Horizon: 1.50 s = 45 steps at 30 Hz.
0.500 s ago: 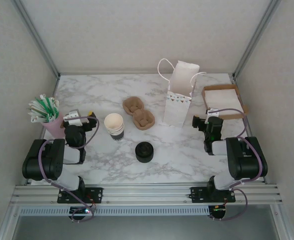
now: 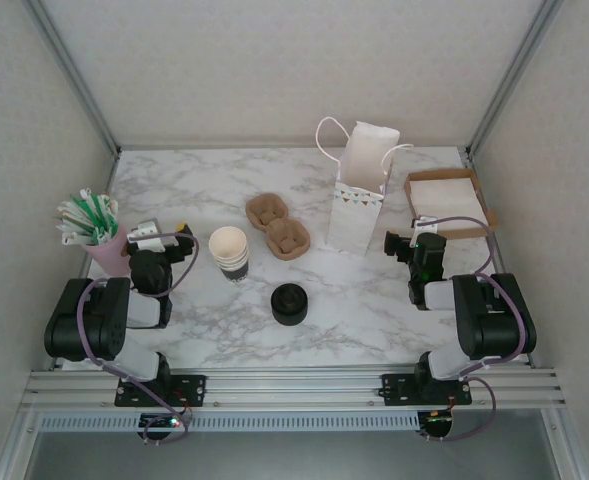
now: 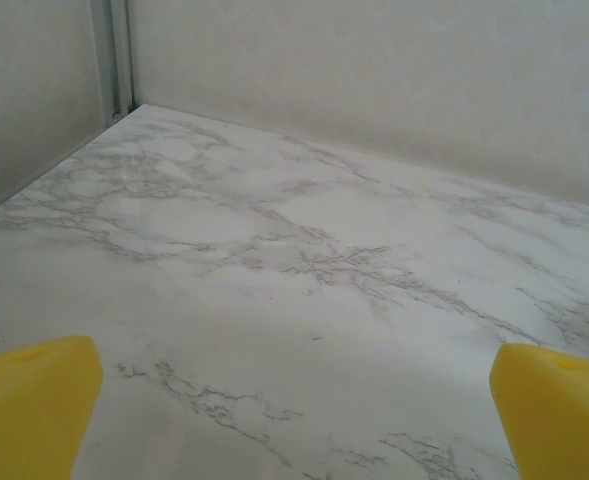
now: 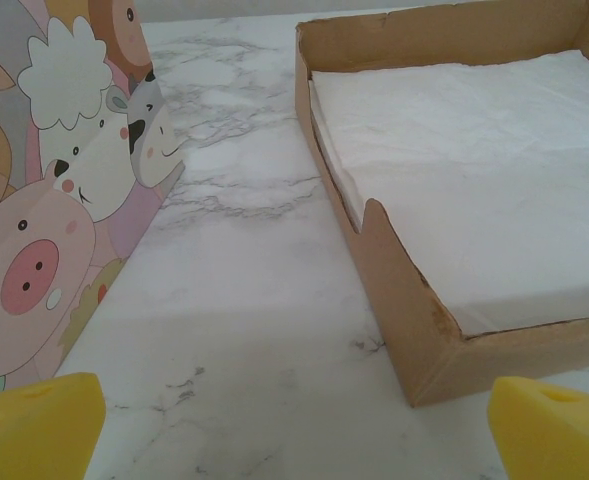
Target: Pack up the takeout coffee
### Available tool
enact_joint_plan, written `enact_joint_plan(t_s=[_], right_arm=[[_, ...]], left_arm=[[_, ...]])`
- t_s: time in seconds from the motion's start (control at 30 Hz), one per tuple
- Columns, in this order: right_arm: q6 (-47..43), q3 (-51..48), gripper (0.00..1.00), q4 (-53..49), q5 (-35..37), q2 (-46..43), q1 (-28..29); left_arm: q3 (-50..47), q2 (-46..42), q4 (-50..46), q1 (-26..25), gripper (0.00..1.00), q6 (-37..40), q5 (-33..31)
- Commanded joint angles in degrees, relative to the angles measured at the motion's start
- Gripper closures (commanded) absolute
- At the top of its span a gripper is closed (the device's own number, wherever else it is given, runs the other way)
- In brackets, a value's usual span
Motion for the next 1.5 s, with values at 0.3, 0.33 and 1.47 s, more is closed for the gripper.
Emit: enact_joint_plan(t_s=[0.3,0.33,1.47], right_arm=[[-0.66,1.21,0.01,0.52,-0.27,0.44,0.34],[-0.57,1.22,0.01,0.51,-0.37,0.42,0.28],[21.65,40.26,0.01,-91.82,-14.22,-42.56,0.45]], left_arm=[[0.73,0.03,0.79,-0.23,0.01,0.87,-0.97],[0.91,-0.22,0.35,-0.23,0.01,0.66,-1.51],[27.38,-50.63,-72.18,-9.75,0.01,-27.52,2.88]])
